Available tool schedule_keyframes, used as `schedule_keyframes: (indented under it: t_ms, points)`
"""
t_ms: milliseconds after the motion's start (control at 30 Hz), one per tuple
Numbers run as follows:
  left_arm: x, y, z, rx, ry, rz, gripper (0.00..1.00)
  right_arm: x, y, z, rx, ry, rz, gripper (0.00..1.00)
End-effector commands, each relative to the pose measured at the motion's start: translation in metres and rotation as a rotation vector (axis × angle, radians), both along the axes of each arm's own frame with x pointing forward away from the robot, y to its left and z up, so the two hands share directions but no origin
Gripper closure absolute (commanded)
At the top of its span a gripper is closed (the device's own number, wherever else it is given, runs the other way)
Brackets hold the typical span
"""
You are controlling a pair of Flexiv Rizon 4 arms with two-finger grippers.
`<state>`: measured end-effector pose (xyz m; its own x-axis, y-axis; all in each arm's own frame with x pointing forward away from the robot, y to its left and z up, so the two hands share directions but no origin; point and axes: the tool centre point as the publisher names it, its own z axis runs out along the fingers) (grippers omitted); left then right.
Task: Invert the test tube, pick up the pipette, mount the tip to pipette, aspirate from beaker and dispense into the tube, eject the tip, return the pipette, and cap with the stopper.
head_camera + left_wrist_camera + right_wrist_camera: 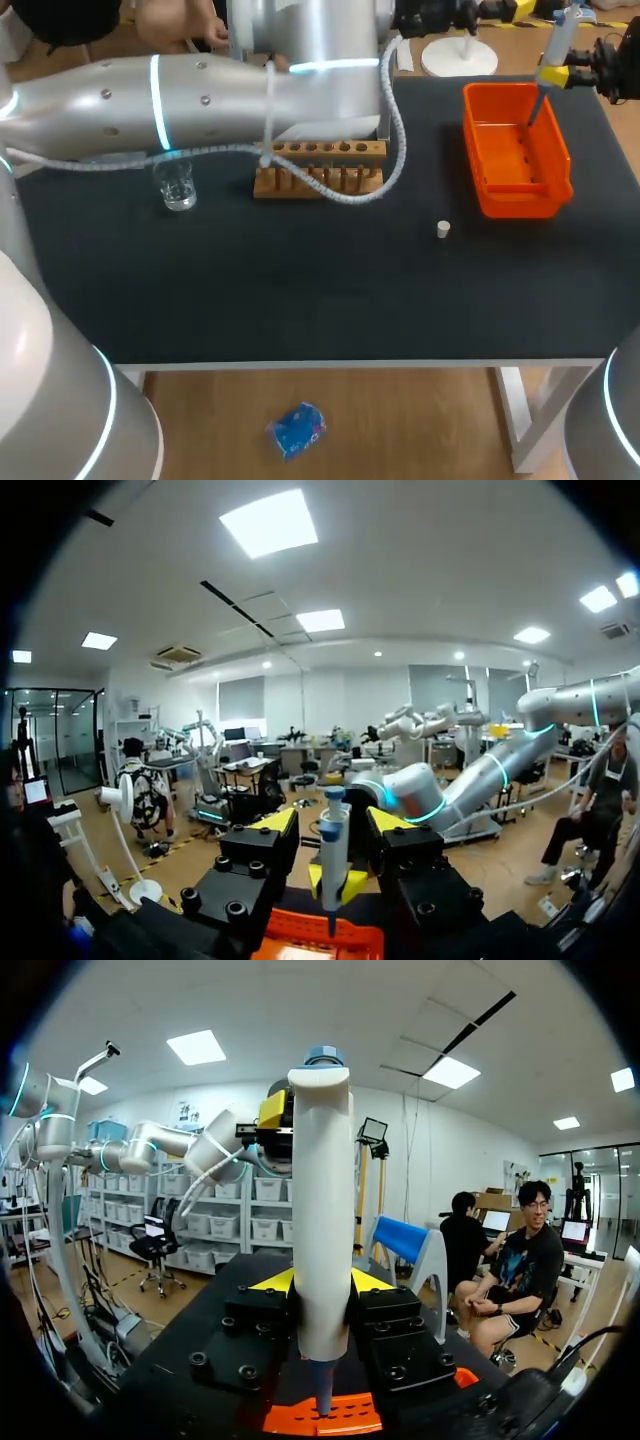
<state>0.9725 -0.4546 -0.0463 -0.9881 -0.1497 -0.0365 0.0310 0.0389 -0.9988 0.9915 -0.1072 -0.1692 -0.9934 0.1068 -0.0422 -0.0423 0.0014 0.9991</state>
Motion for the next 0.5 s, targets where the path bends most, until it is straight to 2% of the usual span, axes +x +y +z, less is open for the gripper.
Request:
schedule_keyframes:
  t_ms: [33, 233, 333, 500]
  points:
    - [-0.020, 0.038, 0.001, 0.030, 0.006, -0.021, 0.00, 0.001, -0.001, 0.001, -0.002, 0.001, 0.003, 1.00]
    - [-0.048, 0.060, -0.006, 0.016, 0.013, -0.082, 0.00, 0.001, -0.001, 0.001, -0.002, 0.001, 0.003, 1.00]
    - [-0.062, 0.071, -0.008, 0.059, 0.023, -0.031, 0.00, 0.001, -0.001, 0.001, -0.002, 0.001, 0.003, 1.00]
    - [-0.062, 0.071, -0.008, 0.059, 0.023, -0.031, 0.00, 0.001, -0.001, 0.001, -0.002, 0.001, 0.003, 1.00]
